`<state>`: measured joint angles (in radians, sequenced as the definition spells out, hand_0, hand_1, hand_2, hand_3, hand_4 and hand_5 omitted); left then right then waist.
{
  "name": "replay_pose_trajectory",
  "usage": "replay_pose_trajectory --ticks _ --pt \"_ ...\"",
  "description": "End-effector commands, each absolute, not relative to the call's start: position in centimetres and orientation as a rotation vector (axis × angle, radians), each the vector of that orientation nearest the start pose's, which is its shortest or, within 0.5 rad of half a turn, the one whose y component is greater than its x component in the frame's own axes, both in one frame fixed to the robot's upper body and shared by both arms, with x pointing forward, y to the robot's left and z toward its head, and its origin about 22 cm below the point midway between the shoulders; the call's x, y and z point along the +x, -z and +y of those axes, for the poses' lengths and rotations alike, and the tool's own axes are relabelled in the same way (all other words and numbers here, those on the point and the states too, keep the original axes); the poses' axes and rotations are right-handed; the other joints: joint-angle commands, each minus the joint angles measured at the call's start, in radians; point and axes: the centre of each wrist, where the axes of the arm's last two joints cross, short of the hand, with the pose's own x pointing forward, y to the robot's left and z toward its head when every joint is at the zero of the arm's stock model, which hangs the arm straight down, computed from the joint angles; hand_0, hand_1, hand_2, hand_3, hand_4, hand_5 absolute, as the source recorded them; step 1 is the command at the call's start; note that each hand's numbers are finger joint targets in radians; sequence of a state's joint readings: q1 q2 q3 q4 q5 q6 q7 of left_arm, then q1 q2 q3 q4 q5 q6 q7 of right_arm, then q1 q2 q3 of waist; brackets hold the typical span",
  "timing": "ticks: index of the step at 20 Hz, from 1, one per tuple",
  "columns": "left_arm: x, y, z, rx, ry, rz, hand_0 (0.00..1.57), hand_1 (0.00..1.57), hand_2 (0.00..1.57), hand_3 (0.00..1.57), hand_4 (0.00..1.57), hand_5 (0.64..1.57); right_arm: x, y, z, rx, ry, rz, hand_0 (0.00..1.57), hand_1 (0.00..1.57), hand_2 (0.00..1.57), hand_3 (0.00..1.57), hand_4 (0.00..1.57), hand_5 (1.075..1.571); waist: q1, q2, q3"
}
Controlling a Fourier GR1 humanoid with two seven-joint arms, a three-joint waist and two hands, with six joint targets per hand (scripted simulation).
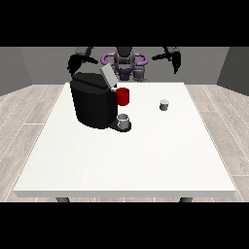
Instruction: Insert the coffee pod into the coffee machine and close the lid
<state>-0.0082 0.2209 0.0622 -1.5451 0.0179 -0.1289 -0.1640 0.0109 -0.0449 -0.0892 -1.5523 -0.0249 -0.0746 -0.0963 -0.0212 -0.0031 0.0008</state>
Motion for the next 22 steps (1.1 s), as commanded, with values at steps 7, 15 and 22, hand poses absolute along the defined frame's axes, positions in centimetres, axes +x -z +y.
replay_pose_trajectory --ticks 7,15,22 --pt "29.2 -4.2 36.6 0.216 0.275 -1.648 0.00 0.00 0.00 0.00 0.00 1.571 25.8 -1.6 -23.9 -0.074 0.091 -1.753 0.00 0.00 0.00 0.00 0.23 1.571 -0.080 0.118 -0.0012" --pt "32.1 -2.8 36.1 0.256 0.296 -1.495 0.00 0.00 0.00 0.00 0.00 1.571 26.6 -2.1 -21.9 -0.066 0.050 -1.722 0.00 0.00 0.00 0.00 0.34 1.571 -0.108 0.147 -0.0011" --pt "33.1 -1.8 36.4 0.338 0.392 -1.426 0.00 0.00 0.00 0.00 0.00 1.571 27.0 -0.7 -22.2 -0.086 0.063 -1.686 0.00 0.00 0.00 0.00 0.37 1.571 -0.099 0.167 -0.0009"
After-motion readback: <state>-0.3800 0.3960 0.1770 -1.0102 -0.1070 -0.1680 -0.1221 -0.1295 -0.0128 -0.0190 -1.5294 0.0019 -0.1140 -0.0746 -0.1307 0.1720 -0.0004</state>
